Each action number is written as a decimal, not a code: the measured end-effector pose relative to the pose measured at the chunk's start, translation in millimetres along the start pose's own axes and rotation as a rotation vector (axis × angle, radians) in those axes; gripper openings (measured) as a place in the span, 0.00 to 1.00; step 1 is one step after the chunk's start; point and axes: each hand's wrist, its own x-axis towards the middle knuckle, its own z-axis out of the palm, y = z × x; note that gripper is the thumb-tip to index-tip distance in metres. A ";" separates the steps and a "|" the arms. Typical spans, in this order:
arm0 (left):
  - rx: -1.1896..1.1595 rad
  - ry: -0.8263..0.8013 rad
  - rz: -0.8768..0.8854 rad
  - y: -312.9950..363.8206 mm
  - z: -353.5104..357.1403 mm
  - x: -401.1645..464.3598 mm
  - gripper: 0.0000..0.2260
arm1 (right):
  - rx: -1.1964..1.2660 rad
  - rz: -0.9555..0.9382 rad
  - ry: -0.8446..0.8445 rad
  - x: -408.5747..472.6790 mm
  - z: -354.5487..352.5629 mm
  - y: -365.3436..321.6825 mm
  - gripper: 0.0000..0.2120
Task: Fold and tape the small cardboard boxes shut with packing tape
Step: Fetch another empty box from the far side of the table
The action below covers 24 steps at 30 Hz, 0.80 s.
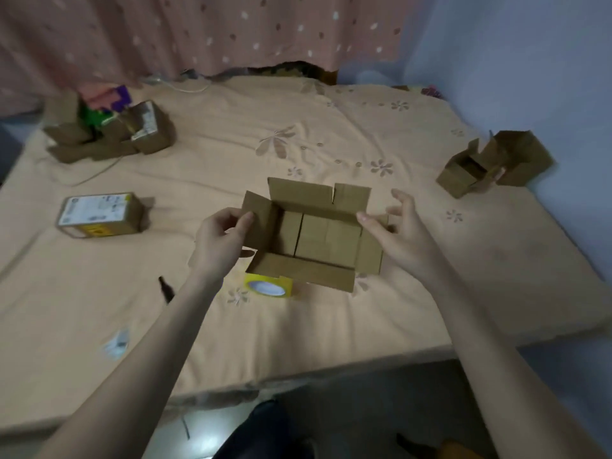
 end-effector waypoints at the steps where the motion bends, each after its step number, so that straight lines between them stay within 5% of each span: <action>1: -0.001 0.021 0.001 -3.5 -10.0 -2.2 0.08 | -0.004 0.002 -0.021 -5.6 11.2 -2.7 0.38; 8: -0.039 0.181 0.009 -17.2 -82.9 -0.2 0.05 | 0.058 -0.063 -0.116 -28.5 94.6 -43.3 0.09; 16: 0.080 0.225 -0.078 -70.4 -221.4 25.1 0.07 | -0.014 -0.029 -0.227 -38.5 228.6 -95.3 0.08; 21: 0.179 0.202 -0.183 -122.2 -301.8 39.9 0.06 | -0.048 -0.071 -0.315 -45.3 325.8 -115.3 0.20; 24: 0.234 0.186 -0.223 -148.1 -335.3 48.6 0.05 | -0.081 0.051 -0.369 -49.7 372.4 -113.9 0.15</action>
